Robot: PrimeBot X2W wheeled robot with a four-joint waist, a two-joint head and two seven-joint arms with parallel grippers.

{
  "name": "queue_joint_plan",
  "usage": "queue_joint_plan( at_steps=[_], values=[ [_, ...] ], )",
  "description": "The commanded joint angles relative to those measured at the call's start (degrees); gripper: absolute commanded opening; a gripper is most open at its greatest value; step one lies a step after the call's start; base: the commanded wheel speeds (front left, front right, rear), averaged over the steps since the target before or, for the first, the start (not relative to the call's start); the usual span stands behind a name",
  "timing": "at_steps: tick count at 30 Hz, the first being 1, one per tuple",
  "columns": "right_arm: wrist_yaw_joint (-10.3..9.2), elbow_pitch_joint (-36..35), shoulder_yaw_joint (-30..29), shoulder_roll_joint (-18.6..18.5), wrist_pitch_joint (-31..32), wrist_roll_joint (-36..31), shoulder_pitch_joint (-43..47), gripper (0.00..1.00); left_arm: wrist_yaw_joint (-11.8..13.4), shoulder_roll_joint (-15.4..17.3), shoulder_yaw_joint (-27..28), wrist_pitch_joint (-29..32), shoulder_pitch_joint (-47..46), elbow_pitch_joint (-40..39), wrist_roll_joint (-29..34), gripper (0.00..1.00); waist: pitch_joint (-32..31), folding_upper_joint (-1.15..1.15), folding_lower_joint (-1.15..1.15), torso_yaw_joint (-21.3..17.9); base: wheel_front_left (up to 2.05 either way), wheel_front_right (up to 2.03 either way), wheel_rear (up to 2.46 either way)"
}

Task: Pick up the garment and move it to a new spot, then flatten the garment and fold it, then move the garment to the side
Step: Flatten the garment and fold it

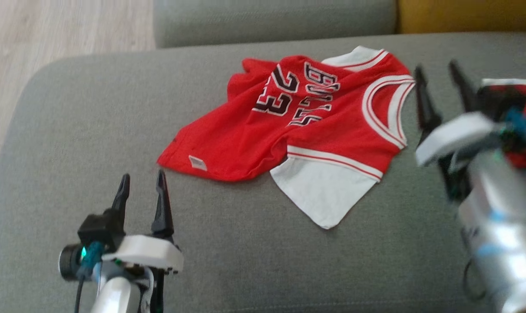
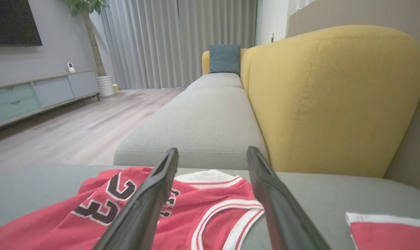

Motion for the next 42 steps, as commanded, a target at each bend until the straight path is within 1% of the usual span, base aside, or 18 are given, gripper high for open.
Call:
queue_joint_plan(
  at_steps=[1,6,10,13,19,27,42],
  values=[
    [-0.05,-2.9,0.1,1.4,-0.6,-0.7,1.2,1.0,0.3,0.1,2.3,-0.7,-0.6,-1.6,-0.4,1.0,-1.6,0.0,0.0,-1.0,0.0,0.0,0.0],
    [-0.05,-13.9,-5.6,5.7,-0.6,-6.0,13.5,1.0,0.5,0.0,2.2,-0.7,1.8,-1.6,-1.0,1.0,-3.9,0.0,0.0,-1.0,0.0,0.0,0.0],
    [-0.05,-21.2,-7.6,8.3,-0.6,-8.7,22.3,1.0,0.5,0.0,1.7,-0.7,3.3,-2.0,-1.1,1.0,-4.8,0.0,0.0,-0.3,0.0,0.0,0.0],
    [-0.05,-26.2,-8.5,8.9,-0.1,-9.2,27.7,1.0,0.6,0.0,1.5,-0.7,4.2,-2.2,-1.2,1.0,-5.1,0.0,0.0,0.1,0.0,0.0,0.0],
    [-0.05,-34.2,-8.1,9.1,1.1,-6.4,34.7,1.0,0.9,-0.1,1.0,-0.7,4.9,-2.4,-1.7,1.0,-5.4,0.0,0.0,0.7,0.0,0.0,0.0],
    [-0.05,-37.9,-8.0,9.1,3.0,-6.1,37.4,1.0,1.3,-0.1,0.1,-0.7,4.7,-2.6,-2.1,1.0,-5.6,0.0,0.0,1.3,0.0,0.0,0.0],
    [-0.05,-38.9,-7.9,9.1,4.6,-6.2,38.4,1.0,1.4,-0.1,-0.2,-0.7,4.3,-2.9,-2.1,1.0,-5.4,0.0,0.0,2.0,0.0,0.0,0.0]
  ],
)
